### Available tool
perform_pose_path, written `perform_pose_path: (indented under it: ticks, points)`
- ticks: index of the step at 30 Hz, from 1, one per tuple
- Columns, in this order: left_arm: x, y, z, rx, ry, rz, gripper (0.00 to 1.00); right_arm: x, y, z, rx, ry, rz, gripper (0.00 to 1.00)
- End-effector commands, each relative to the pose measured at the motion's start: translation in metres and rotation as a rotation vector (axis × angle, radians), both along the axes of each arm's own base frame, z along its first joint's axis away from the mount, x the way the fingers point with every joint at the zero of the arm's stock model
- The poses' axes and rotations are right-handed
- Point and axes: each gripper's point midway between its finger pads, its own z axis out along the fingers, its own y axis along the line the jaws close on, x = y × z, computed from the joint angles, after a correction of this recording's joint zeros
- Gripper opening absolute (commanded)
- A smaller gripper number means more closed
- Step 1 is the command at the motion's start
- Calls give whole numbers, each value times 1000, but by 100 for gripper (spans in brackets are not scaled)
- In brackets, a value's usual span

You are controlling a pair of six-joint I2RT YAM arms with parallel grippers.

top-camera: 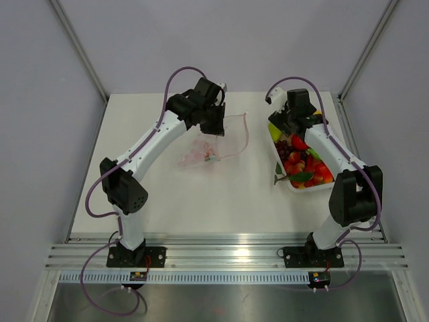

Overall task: Place the food in the zip-top bag and seal the zipper
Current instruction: Pick up the fake fruit from the bin.

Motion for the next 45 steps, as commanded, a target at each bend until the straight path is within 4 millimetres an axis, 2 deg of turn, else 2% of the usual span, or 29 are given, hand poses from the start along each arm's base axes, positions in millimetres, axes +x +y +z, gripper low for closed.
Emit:
perform_pose_path:
  ticks: [1,9,17,22,26,28,31,35,43,45]
  points:
    - [2,2,31,-58,-77,-17,0,12,0,7,-4,-6,45,95]
    - [4,3,30,-58,-74,-15,0,15,-4,-26,12,66,51,95]
    - [3,8,28,-51,-72,-9,0,21,-7,-41,13,64,29,93]
    - [2,8,29,-57,-71,-10,0,22,-9,-44,25,59,18,86]
    - [2,9,28,-57,-69,-8,0,20,-12,-39,21,40,8,76]
    - [1,9,28,-61,-70,-10,0,19,-10,-37,34,32,9,65]
    - [1,8,29,-62,-71,-11,0,15,-7,-31,56,27,15,56]
    - [1,7,28,-66,-70,-12,0,6,-7,-14,81,16,14,49]
    - [4,-1,31,-101,-67,-15,0,-16,-2,13,159,-13,3,46]
    - [7,-10,27,-112,-57,-22,0,-25,0,19,178,-3,8,45]
